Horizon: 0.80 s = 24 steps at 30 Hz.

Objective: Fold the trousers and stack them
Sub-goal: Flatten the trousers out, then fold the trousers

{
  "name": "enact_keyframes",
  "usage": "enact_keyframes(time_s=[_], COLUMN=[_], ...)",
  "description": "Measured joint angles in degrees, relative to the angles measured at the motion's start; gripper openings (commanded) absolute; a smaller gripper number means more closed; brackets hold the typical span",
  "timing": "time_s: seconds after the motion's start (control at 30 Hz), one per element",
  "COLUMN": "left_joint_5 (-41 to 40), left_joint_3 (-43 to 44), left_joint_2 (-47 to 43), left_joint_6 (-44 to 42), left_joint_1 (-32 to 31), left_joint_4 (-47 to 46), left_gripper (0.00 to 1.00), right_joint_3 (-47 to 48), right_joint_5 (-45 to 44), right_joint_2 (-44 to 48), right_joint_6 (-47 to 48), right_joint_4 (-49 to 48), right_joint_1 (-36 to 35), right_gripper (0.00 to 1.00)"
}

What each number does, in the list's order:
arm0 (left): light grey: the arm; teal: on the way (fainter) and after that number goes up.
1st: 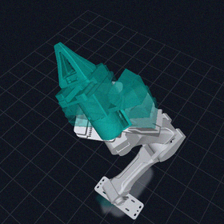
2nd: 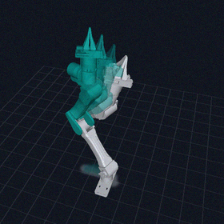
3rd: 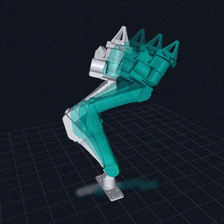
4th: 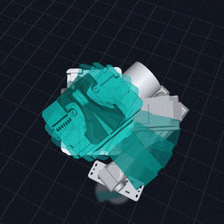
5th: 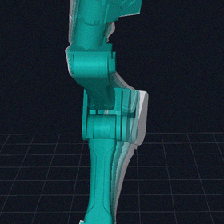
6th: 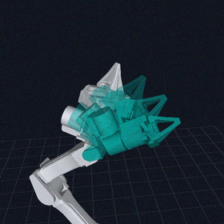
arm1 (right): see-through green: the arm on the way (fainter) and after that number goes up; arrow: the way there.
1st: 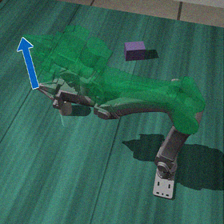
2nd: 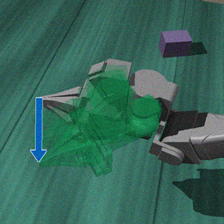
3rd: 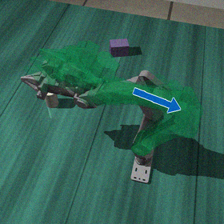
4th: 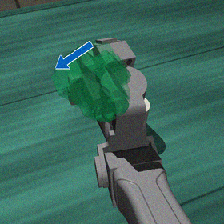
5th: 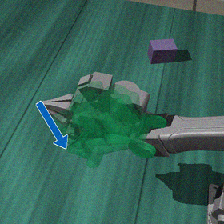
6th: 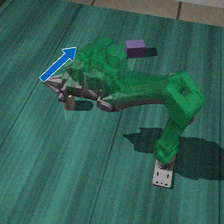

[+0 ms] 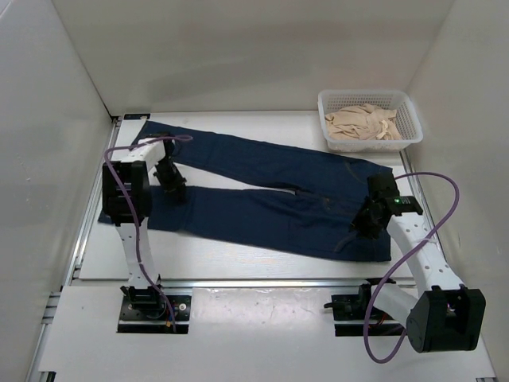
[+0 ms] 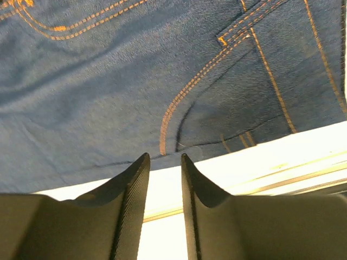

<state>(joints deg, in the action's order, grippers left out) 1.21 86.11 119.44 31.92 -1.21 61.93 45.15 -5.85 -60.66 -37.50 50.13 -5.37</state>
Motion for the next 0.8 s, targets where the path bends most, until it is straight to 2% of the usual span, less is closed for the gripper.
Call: enact_keyframes(time_s=[0.07, 0.17, 0.2, 0.23, 0.27, 0.33, 0.43, 0.57, 0.67, 0.8], left_joint_5=[-0.5, -2.3, -3.1, -4.1, -5.0, -6.6, -7.5, -7.8, -9.2, -9.5], left_joint_3=[5.7, 14.9, 17.4, 18.9, 20.0, 19.7, 13.2, 2.2, -1.7, -2.1], left_joint_2=[3.0, 7.0, 7.5, 7.5, 7.0, 4.3, -3.5, -12.5, -12.6, -8.0], left_joint_6=[-0.7, -2.1, -2.5, -3.1, -3.4, -3.5, -3.5, -3.3, -3.0, -2.4], left_joint_1=[-0.3, -1.0, -1.1, -1.2, -1.2, -1.0, 2.6, 14.4, 22.3, 25.1], left_joint_4=[-0.4, 0.8, 1.0, 1.2, 1.5, 1.7, 0.3, -2.5, -4.3, -5.9], left_gripper=[0.37, 0.48, 0.73, 0.82, 0.86, 0.84, 0.78, 0.76, 0.76, 0.75], right_joint_3=[0.0, 0.1, 0.1, 0.1, 0.1, 0.2, 0.5, 0.7, 1.4, 2.8], right_joint_5=[0.1, 0.1, 0.1, 0.1, 0.1, 0.0, 0.1, 0.2, 0.7, 1.7], right_joint_2=[0.3, 0.3, 0.3, 0.3, 0.3, 0.3, 0.3, -0.1, -1.4, -3.2], right_joint_6=[-0.2, -0.5, -0.5, -0.6, -0.7, -0.7, -0.7, -0.2, 0.7, 1.8], right_joint_4=[0.3, 0.4, 0.4, 0.4, 0.5, 0.7, 0.8, 0.9, 0.9, 0.9], right_joint_1=[0.0, 0.0, 0.0, 0.0, 0.0, 0.0, 0.0, 0.0, 0.0, 0.0], right_gripper=[0.36, 0.36, 0.36, 0.36, 0.36, 0.36, 0.36, 0.36, 0.41, 0.44])
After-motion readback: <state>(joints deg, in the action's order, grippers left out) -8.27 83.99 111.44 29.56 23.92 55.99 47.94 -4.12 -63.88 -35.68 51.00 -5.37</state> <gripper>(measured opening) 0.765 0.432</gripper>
